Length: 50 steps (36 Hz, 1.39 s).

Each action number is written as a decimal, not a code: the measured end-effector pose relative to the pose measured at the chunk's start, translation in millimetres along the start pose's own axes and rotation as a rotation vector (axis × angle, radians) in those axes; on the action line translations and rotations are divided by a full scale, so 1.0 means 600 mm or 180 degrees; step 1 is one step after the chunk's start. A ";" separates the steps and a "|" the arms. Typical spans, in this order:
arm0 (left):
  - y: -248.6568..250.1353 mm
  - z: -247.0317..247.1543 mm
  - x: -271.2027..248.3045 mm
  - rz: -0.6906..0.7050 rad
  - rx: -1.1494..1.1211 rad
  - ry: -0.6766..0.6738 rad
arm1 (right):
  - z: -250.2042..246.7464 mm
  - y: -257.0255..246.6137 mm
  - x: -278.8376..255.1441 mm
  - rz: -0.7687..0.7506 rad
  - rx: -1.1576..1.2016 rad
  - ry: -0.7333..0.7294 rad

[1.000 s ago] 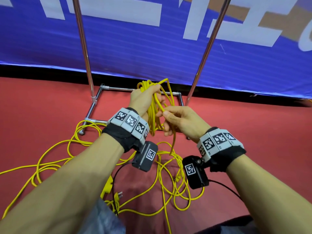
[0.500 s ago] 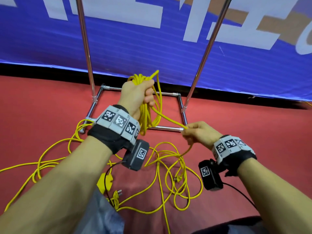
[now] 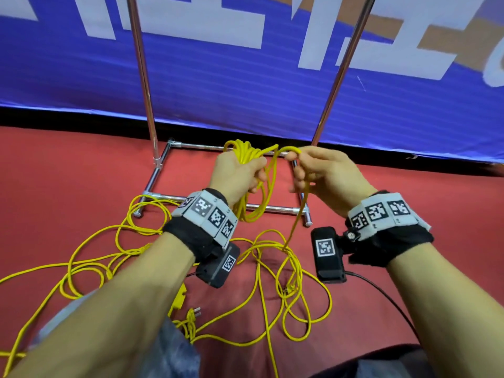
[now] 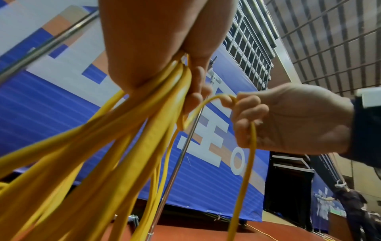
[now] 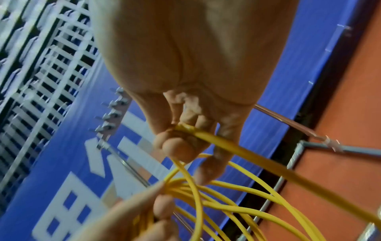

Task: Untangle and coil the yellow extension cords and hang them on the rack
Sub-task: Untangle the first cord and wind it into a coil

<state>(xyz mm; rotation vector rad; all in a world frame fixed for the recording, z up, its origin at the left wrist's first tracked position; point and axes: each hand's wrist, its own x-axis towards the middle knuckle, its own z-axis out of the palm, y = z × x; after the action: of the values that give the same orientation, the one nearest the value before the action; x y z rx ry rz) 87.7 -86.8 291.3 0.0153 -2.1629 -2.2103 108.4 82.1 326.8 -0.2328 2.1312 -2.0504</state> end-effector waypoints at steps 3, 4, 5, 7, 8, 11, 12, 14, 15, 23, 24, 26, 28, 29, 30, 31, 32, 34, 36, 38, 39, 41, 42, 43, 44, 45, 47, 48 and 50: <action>0.003 0.017 -0.003 -0.0059 -0.0268 -0.0092 | 0.011 0.000 0.007 -0.0233 -0.0855 -0.0069; 0.004 0.022 -0.003 -0.0110 -0.0414 -0.0072 | 0.014 0.001 0.011 -0.0305 -0.1093 -0.0045; 0.003 0.026 -0.001 -0.0188 -0.0559 -0.0034 | 0.016 0.003 0.015 -0.0375 -0.1306 -0.0024; 0.001 0.032 0.001 -0.0366 -0.0732 0.0055 | 0.020 0.006 0.021 -0.0481 -0.1624 -0.0035; 0.000 0.033 0.001 -0.0440 -0.0802 0.0105 | 0.023 0.008 0.023 -0.0517 -0.1773 -0.0059; -0.003 0.032 0.008 -0.0607 -0.1092 0.0236 | 0.030 0.017 0.028 -0.0518 -0.2017 -0.0118; -0.004 0.031 0.011 -0.0647 -0.1148 0.0256 | 0.030 0.019 0.029 -0.0454 -0.1999 -0.0134; 0.000 0.027 0.015 -0.0618 -0.1161 0.0246 | 0.025 0.025 0.031 -0.0277 -0.1824 -0.0161; 0.004 0.024 0.017 -0.0548 -0.1174 0.0271 | 0.020 0.030 0.030 -0.0161 -0.1758 -0.0182; 0.016 -0.020 0.044 -0.0348 -0.1233 0.0367 | -0.057 0.088 0.016 0.0255 -0.1682 -0.0260; 0.015 -0.021 0.044 -0.0311 -0.1181 0.0394 | -0.059 0.085 0.016 0.0185 -0.1666 -0.0213; 0.012 -0.022 0.046 -0.0309 -0.1078 0.0463 | -0.055 0.077 0.015 0.0055 -0.1673 -0.0205; 0.008 -0.022 0.046 -0.0390 -0.0901 0.0454 | -0.044 0.068 0.017 -0.0054 -0.1616 -0.0155; 0.006 -0.021 0.043 -0.0425 -0.0811 0.0398 | -0.037 0.063 0.019 -0.0109 -0.1602 -0.0105; 0.004 -0.018 0.040 -0.0441 -0.0725 0.0338 | -0.030 0.058 0.022 -0.0171 -0.1607 -0.0057; 0.002 -0.014 0.036 -0.0432 -0.0654 0.0290 | -0.022 0.053 0.025 -0.0239 -0.1625 -0.0024; 0.001 -0.009 0.031 -0.0411 -0.0601 0.0252 | -0.015 0.048 0.027 -0.0311 -0.1656 -0.0012; -0.002 0.001 0.024 -0.0403 -0.0538 0.0208 | -0.001 0.044 0.032 -0.0428 -0.1768 -0.0016; -0.007 0.011 0.019 -0.0425 -0.0535 0.0257 | 0.012 0.043 0.038 -0.0503 -0.1977 -0.0030; -0.013 0.018 0.016 -0.0463 -0.0609 0.0386 | 0.025 0.044 0.043 -0.0564 -0.2225 -0.0046; -0.016 0.021 0.017 -0.0498 -0.0674 0.0430 | 0.030 0.044 0.044 -0.0581 -0.2346 -0.0042; -0.016 0.024 0.018 -0.0540 -0.0784 0.0467 | 0.035 0.044 0.042 -0.0497 -0.2382 -0.0042; -0.013 0.024 0.019 -0.0525 -0.0825 0.0474 | 0.034 0.044 0.039 -0.0378 -0.2208 -0.0087; -0.009 0.024 0.020 -0.0476 -0.0879 0.0465 | 0.030 0.044 0.036 -0.0238 -0.1937 -0.0166; -0.004 0.022 0.021 -0.0405 -0.0938 0.0437 | 0.024 0.045 0.032 -0.0104 -0.1645 -0.0240; 0.002 0.020 0.024 -0.0333 -0.1005 0.0436 | 0.014 0.047 0.029 0.0027 -0.1420 -0.0280; 0.011 0.010 0.031 -0.0232 -0.1128 0.0503 | -0.004 0.057 0.022 0.0254 -0.1195 -0.0335; 0.013 0.004 0.035 -0.0211 -0.1160 0.0522 | -0.012 0.063 0.019 0.0337 -0.1143 -0.0360; 0.012 -0.008 0.044 -0.0192 -0.1123 0.0528 | -0.022 0.072 0.016 0.0383 -0.1117 -0.0356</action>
<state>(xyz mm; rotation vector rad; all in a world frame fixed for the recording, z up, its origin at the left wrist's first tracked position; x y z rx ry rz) 61.5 -92.8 299.1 0.2432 -1.6888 -2.4912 96.2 94.7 284.0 -0.2506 2.3578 -1.5526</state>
